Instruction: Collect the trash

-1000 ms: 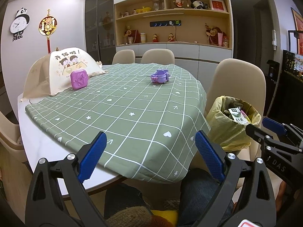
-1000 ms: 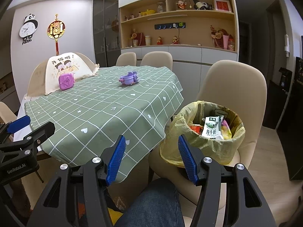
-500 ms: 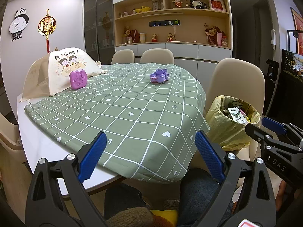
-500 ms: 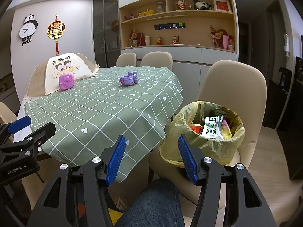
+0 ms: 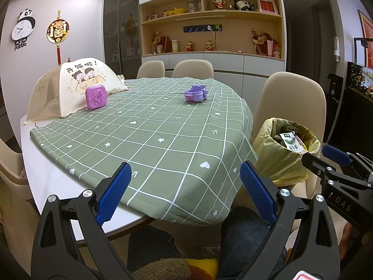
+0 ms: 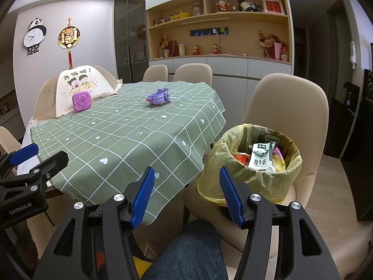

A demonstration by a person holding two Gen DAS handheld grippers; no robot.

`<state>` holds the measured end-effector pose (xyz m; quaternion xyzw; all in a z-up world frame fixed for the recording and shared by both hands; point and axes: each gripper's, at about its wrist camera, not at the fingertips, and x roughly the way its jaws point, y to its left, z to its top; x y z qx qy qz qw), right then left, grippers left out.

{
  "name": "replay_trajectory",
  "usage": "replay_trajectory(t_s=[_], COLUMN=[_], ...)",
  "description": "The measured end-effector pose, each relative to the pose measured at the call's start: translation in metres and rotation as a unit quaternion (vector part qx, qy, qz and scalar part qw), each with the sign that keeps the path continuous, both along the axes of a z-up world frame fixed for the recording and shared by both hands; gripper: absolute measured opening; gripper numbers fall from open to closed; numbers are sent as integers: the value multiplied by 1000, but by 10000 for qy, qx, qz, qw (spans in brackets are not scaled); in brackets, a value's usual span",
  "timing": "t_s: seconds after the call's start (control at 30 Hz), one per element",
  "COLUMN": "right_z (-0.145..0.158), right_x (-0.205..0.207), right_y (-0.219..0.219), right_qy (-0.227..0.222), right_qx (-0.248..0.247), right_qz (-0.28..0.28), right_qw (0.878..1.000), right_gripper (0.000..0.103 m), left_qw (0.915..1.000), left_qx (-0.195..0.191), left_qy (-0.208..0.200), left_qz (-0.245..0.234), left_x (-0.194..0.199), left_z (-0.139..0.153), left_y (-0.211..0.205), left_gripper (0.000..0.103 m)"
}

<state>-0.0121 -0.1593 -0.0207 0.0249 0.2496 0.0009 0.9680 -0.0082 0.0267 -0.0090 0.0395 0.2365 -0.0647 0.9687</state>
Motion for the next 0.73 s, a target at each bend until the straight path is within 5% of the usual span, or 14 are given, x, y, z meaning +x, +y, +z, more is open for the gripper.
replay_trajectory(t_s=[0.53,0.73], right_z=[-2,5], right_x=[3,34], right_y=[2,12], right_qy=[46,156], right_qx=[23,-91], right_qz=[-30,168], right_qw=[10000,9997], right_gripper=[55,55], left_qw=[9999,9989], left_qx=[-87,-289], left_qy=[121,374], left_qz=[-26,-3], left_x=[7,43], left_z=[-3,10], left_y=[1,27], left_gripper=[90,90])
